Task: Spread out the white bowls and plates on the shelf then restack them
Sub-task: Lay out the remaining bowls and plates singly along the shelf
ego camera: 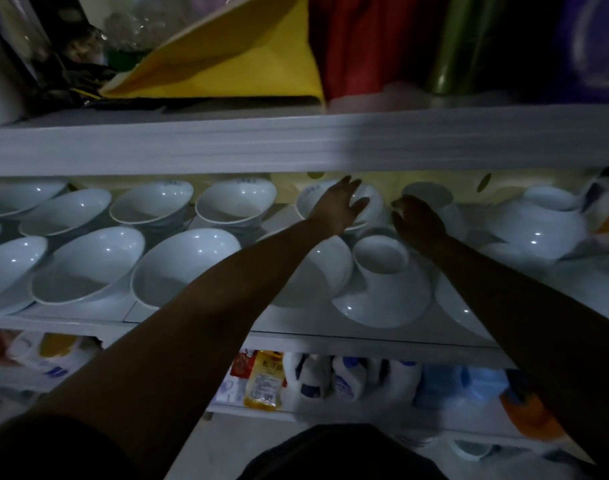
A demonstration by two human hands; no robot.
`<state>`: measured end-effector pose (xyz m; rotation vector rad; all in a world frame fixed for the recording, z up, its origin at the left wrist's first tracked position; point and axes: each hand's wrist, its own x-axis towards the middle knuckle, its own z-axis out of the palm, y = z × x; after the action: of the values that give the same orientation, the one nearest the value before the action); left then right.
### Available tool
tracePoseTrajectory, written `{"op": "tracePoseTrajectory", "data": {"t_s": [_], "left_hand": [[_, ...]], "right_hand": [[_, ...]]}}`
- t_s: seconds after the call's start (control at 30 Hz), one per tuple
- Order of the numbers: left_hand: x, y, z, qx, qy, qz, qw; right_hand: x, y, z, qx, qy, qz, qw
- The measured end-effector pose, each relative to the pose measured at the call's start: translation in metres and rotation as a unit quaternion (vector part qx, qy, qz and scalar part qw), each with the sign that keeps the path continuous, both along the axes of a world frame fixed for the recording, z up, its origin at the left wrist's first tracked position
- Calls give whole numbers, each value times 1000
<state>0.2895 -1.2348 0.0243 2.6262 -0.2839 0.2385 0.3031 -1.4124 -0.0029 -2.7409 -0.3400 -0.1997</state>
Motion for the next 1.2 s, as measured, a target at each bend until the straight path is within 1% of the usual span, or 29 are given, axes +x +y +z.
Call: {"op": "tracePoseTrajectory", "data": {"t_s": [0.07, 0.13, 0.17, 0.2, 0.23, 0.3, 0.33, 0.4, 0.5, 0.63, 0.7, 0.77, 0.8, 0.9, 0.93, 0.97, 1.0, 1.03, 1.07, 1.1, 1.13, 1.17, 1.2], "left_hand": [[-21, -15, -3, 53, -58, -54, 995], [-42, -29, -12, 118, -124, -87, 981], [-52, -34, -16, 147, -136, -91, 976], [-61, -38, -23, 166, -128, -95, 973], [-69, -42, -29, 183, -114, -102, 971], [-82, -49, -45, 223, -93, -130, 962], [-89, -53, -50, 226, -76, -129, 963], [-98, -60, -55, 209, -38, -91, 973], [-105, -72, -58, 149, -14, -21, 989], [-111, -80, -55, 8, 27, 34, 999], [-111, -80, -52, -30, 29, 40, 998], [-110, -80, -46, -59, 20, 41, 997], [-109, -79, -42, -92, 14, 40, 995], [-112, -77, -27, -187, 45, 35, 981], [-111, -75, -24, -221, 58, 38, 973], [-114, -75, -17, -263, 84, 49, 960], [-114, -75, -12, -313, 104, 61, 942], [-115, -74, -8, -352, 123, 72, 925], [-114, -71, -6, -389, 129, 80, 909], [-115, -69, -3, -413, 132, 85, 897], [-116, -66, -1, -440, 131, 84, 884], [-118, -64, 2, -463, 138, 77, 872], [-122, -64, 4, -498, 149, 68, 851]], "right_hand": [[-14, -21, -5, -60, -92, 88, 990], [-27, -41, -13, -151, -127, 180, 964], [-33, -50, -16, -194, -142, 211, 948], [-41, -56, -19, -229, -145, 233, 934], [-49, -61, -21, -245, -137, 254, 926], [-63, -69, -25, -239, -118, 281, 922], [-68, -71, -29, -228, -128, 279, 924], [-74, -74, -31, -188, -109, 261, 940], [-78, -78, -36, -209, -48, 236, 948], [-85, -88, -45, -171, -40, 224, 958], [-87, -94, -48, -129, -48, 210, 968], [-86, -102, -47, -85, -16, 187, 979], [-85, -106, -47, -54, 2, 174, 983], [-90, -106, -45, 49, 23, 152, 987], [-92, -104, -45, 93, 29, 136, 986], [-94, -101, -43, 160, 44, 112, 980], [-96, -95, -36, 253, 79, 80, 961], [-98, -91, -29, 354, 123, 48, 926], [-97, -87, -22, 444, 163, 15, 881], [-95, -85, -16, 508, 195, -13, 839], [-93, -84, -9, 550, 221, -39, 805], [-90, -85, -6, 583, 250, -59, 770], [-86, -86, -7, 610, 282, -70, 737]]}}
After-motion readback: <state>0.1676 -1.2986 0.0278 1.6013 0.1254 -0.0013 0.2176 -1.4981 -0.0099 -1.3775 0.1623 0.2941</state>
